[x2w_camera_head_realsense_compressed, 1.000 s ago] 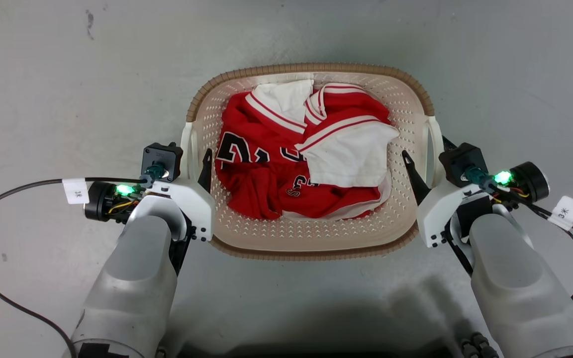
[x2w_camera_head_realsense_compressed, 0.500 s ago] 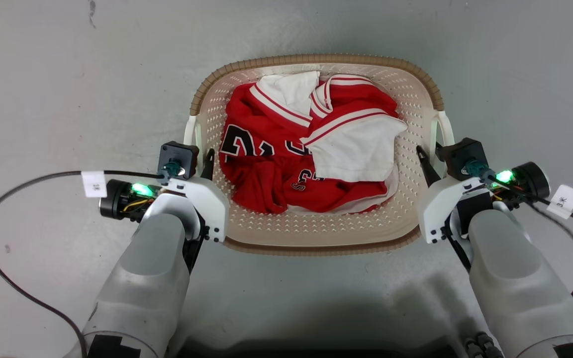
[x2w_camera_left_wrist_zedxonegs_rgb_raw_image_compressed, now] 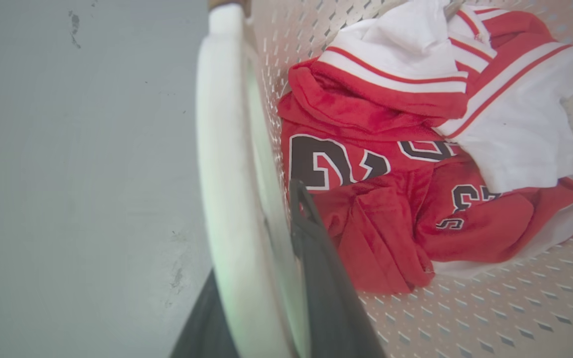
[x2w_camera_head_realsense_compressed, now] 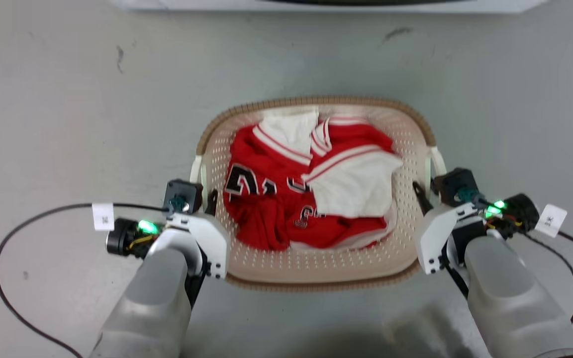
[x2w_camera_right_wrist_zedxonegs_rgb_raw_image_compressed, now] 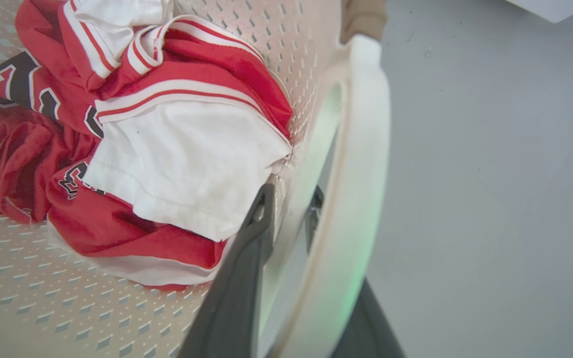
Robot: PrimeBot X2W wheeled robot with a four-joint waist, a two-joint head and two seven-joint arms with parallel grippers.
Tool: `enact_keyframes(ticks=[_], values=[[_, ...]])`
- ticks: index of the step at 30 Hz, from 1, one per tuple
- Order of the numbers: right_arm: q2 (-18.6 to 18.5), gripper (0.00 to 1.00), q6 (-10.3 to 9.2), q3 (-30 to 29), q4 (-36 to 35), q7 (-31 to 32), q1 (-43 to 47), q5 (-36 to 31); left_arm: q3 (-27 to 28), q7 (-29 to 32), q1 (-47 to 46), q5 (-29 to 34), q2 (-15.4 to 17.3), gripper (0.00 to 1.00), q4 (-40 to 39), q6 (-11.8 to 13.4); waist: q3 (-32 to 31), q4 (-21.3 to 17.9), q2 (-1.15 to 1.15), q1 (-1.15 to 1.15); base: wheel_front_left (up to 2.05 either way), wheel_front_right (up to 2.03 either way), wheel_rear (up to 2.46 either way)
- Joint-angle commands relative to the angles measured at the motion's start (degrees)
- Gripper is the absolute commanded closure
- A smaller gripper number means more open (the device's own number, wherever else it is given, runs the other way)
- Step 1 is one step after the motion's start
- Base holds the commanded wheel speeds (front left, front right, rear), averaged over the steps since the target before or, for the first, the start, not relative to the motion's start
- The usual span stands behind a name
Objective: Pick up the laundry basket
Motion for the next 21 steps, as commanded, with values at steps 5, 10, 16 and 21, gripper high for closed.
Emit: enact_keyframes(ticks=[5, 10, 16, 21], values=[[-1.0, 1.0, -0.04, 1.3, 2.2, -0.1, 2.8, 1.7, -0.3, -0.2, 3.4, -0.7, 0.8, 1.0, 1.5, -0.3, -7.4, 0.2, 0.0, 0.0, 0.0, 0.0, 0.0], [-1.0, 1.0, -0.04, 3.9, 4.0, -0.1, 5.3, 4.3, -0.6, -0.2, 6.4, -1.4, 0.7, 1.0, 2.5, -0.5, -13.4, -0.1, 0.0, 0.0, 0.0, 0.0, 0.0], [-1.0, 1.0, -0.04, 8.7, 5.7, 0.4, 8.3, 8.8, -1.5, -0.2, 9.0, -1.7, 0.6, 1.0, 4.2, -1.0, -19.7, -0.5, 0.0, 0.0, 0.0, 0.0, 0.0], [-1.0, 1.0, -0.04, 12.5, 6.2, 1.7, 10.6, 11.8, -2.1, -0.1, 10.7, -1.8, 0.6, 1.0, 5.0, -1.4, -23.6, -0.7, 0.0, 0.0, 0.0, 0.0, 0.0]])
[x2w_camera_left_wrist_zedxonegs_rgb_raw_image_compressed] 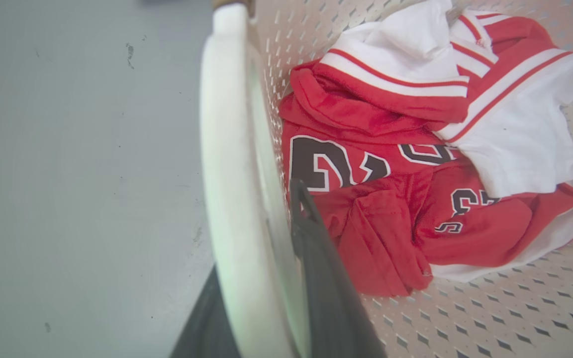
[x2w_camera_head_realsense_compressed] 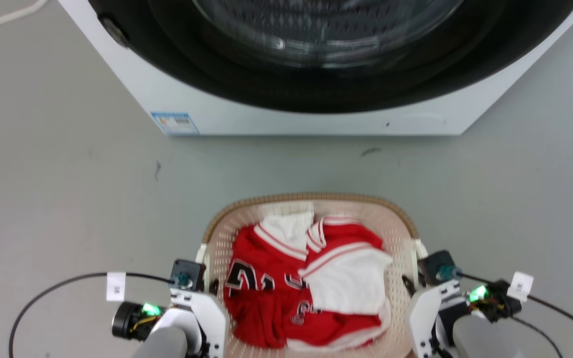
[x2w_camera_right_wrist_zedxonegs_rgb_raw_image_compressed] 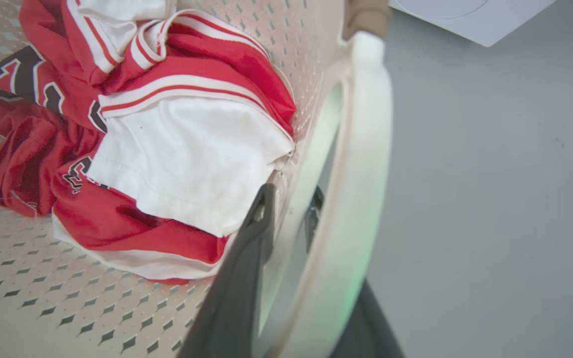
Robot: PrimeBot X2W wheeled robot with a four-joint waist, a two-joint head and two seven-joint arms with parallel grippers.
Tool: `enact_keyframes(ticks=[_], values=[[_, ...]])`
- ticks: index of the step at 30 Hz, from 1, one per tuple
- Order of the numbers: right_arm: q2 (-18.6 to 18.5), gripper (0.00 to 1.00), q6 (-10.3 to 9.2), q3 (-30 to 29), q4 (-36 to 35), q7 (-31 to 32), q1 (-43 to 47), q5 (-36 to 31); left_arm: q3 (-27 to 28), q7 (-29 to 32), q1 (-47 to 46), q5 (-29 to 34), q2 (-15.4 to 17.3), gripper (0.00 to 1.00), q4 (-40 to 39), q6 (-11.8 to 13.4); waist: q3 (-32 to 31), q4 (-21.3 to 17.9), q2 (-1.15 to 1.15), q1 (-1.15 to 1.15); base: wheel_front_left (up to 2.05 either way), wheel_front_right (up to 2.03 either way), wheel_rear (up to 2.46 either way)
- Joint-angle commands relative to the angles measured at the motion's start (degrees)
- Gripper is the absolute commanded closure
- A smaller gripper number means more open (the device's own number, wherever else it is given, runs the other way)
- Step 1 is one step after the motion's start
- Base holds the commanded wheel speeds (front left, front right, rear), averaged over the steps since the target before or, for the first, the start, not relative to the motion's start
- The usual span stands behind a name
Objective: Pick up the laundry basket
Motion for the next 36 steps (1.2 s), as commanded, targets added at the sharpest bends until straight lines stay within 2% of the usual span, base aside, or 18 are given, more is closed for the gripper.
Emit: enact_keyframes(ticks=[1, 10, 25, 36], values=[[-0.9, 1.0, -0.04, 0.7, 0.4, 0.6, 1.3, 0.5, -0.1, 0.0, 0.5, 0.1, 0.8, 1.0, 0.0, -0.2, -2.9, -0.3, 0.0, 0.01, 0.0, 0.0, 0.0], [-0.9, 1.0, -0.02, 8.8, 0.2, 5.1, 4.7, 7.1, -1.5, 3.3, 4.1, -0.4, 1.2, 1.0, 0.5, -0.8, -10.2, -0.6, 0.0, 0.01, 0.0, 0.0, 0.0], [-0.8, 1.0, 0.02, 18.2, 0.0, 11.1, 10.4, 15.6, -3.8, 9.5, 10.6, -1.6, 1.0, 1.0, 0.5, -1.4, -20.2, 0.0, 0.0, 0.01, 0.0, 0.0, 0.0], [-0.6, 1.0, 0.11, 24.3, 0.5, 14.3, 10.8, 20.2, -5.9, 11.6, 9.8, -2.8, 1.0, 1.0, 0.4, -1.6, -23.4, -0.4, 0.0, 0.01, 0.0, 0.0, 0.0]])
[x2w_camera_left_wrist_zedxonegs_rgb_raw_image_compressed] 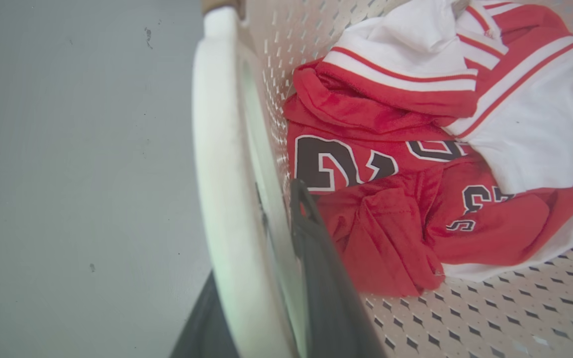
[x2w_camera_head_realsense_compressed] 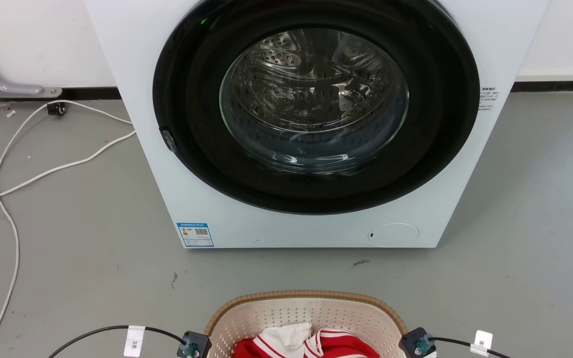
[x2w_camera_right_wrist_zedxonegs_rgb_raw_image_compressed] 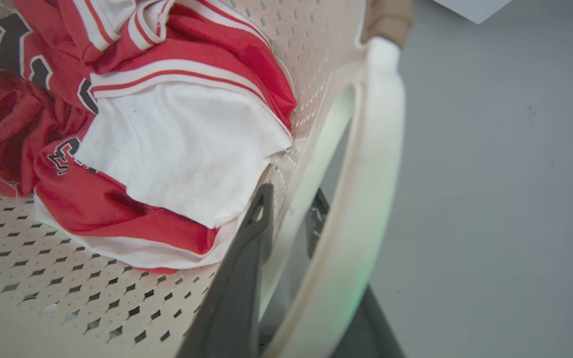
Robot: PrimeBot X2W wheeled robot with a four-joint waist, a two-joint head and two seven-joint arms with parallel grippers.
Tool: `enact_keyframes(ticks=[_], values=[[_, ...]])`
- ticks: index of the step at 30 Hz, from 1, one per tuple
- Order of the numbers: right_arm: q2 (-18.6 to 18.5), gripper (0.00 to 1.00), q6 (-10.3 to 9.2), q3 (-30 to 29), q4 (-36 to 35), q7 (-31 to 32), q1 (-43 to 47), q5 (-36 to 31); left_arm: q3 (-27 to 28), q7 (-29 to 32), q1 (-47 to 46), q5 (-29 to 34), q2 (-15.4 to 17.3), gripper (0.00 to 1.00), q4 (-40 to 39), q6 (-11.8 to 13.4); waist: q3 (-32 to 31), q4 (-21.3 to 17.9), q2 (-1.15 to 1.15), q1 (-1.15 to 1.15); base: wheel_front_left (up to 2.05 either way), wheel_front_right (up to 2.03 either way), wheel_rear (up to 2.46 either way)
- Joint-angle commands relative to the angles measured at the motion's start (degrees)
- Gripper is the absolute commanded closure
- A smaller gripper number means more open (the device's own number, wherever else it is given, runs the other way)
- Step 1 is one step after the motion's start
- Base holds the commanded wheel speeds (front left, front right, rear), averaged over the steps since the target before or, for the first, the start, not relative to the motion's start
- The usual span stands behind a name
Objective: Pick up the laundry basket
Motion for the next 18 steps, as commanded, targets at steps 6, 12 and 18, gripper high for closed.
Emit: enact_keyframes(ticks=[6, 12, 18], values=[[-0.2, 1.0, 0.32, 2.3, 0.7, 0.7, 0.6, 1.0, -1.0, -0.4, -0.8, -0.6, 0.4, 1.0, -0.6, -0.1, -0.6, 0.1, -0.01, 0.01, 0.0, 0.0, 0.0], [-0.3, 1.0, 0.32, 3.8, 0.9, 1.0, 0.8, 2.3, -1.7, -0.2, -0.3, -1.1, 0.5, 1.0, -0.6, -0.1, -0.9, 0.1, -0.01, 0.01, 0.0, 0.0, 0.0], [-0.4, 1.0, 0.33, 5.1, 1.1, 1.0, 0.9, 3.7, -2.4, -0.3, -0.1, -1.6, 0.6, 1.0, -0.6, -0.1, -1.2, 0.0, -0.01, 0.01, 0.0, 0.0, 0.0]])
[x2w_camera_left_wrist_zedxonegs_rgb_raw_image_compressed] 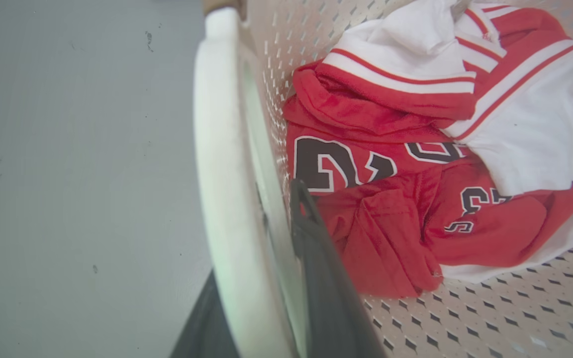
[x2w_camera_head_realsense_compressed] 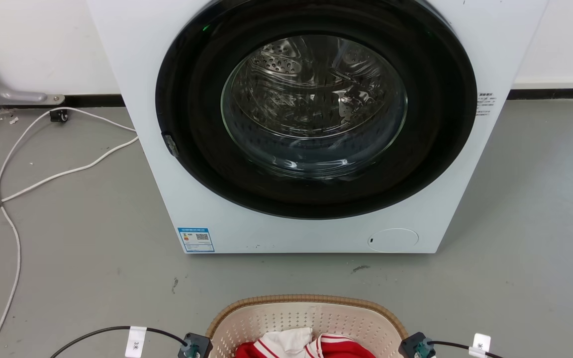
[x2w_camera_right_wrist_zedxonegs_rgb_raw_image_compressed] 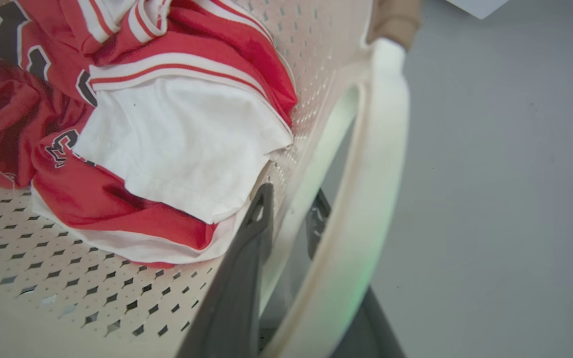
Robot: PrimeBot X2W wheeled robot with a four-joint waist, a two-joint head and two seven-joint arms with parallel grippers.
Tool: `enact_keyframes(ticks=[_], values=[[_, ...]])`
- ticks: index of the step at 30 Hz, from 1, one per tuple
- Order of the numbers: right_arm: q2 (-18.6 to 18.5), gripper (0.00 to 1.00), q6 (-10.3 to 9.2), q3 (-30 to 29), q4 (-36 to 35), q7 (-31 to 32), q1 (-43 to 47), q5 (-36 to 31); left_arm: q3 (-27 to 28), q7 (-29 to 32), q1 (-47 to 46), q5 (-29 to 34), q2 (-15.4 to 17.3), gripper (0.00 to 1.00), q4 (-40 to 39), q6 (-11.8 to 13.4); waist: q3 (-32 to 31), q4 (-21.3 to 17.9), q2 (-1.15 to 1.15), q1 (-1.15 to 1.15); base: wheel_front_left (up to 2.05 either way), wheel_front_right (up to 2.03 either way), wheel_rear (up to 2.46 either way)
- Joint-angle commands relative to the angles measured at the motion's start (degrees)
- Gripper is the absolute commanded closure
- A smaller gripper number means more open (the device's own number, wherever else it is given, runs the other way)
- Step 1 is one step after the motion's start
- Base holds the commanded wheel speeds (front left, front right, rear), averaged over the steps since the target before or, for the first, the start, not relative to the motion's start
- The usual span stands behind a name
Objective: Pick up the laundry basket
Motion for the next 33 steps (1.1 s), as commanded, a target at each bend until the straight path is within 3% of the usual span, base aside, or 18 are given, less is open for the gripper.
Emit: enact_keyframes(ticks=[1, 33], values=[[-0.2, 1.0, 0.36, 1.0, 0.4, 0.5, 0.8, 0.1, -0.4, -0.8, -0.1, 0.1, 0.4, 1.0, -0.7, 0.0, 0.0, 0.0, 0.0, 0.0, 0.0, 0.0, 0.0], [-0.9, 1.0, 0.43, 6.1, 0.6, 0.8, 0.2, 5.1, -2.4, -0.3, 0.1, -3.0, 1.0, 1.0, -0.7, -0.1, 0.1, 0.0, 0.0, 0.0, 0.0, 0.0, 0.0]])
